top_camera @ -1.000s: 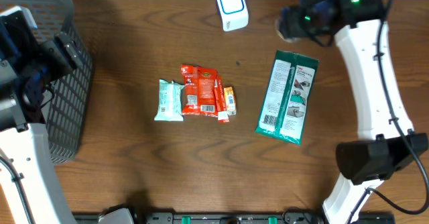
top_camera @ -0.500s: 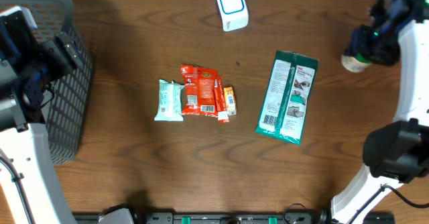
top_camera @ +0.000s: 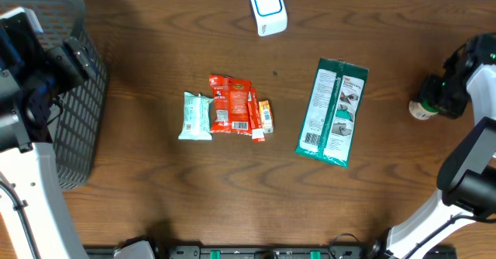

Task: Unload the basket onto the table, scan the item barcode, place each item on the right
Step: 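Carry the green jar to the far right and set it down, release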

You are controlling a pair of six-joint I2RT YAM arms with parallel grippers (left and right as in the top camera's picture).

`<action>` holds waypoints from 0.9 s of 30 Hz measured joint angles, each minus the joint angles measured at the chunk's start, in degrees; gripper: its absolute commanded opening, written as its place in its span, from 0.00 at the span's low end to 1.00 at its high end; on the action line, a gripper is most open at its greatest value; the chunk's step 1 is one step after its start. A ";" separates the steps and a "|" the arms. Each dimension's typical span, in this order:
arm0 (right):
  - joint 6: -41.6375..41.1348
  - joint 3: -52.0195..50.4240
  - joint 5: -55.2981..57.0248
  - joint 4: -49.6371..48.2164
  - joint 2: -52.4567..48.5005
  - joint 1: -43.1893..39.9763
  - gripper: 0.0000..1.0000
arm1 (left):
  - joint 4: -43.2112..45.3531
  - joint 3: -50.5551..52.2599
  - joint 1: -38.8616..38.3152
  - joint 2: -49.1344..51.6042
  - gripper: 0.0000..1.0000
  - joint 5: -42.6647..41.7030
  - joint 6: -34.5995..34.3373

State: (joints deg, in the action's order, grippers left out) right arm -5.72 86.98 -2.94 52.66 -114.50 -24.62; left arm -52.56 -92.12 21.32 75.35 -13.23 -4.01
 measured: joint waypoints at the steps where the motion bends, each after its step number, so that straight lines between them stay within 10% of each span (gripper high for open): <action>1: -0.13 -0.98 -0.09 -1.03 0.00 -0.17 0.01 | 0.00 0.00 0.00 0.00 0.87 0.00 0.00; 3: -0.63 -2.62 -0.07 -2.45 0.00 -0.57 0.06 | 0.00 0.02 0.00 0.00 0.87 0.02 0.00; 11: -1.81 -3.48 -0.04 -2.93 0.00 -0.66 0.83 | 0.00 0.02 0.00 0.00 0.87 0.00 0.00; 18: -1.97 -1.99 -0.11 2.91 0.00 -0.66 0.99 | 0.00 0.00 0.00 0.00 0.87 0.02 0.00; 27: -1.01 19.87 -2.45 22.67 0.02 -0.61 0.93 | 0.00 0.00 0.00 0.02 0.87 0.00 0.00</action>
State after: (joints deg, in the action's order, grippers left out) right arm -6.72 106.85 -5.39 75.33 -114.48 -25.23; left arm -52.56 -92.12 21.32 75.37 -13.23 -4.01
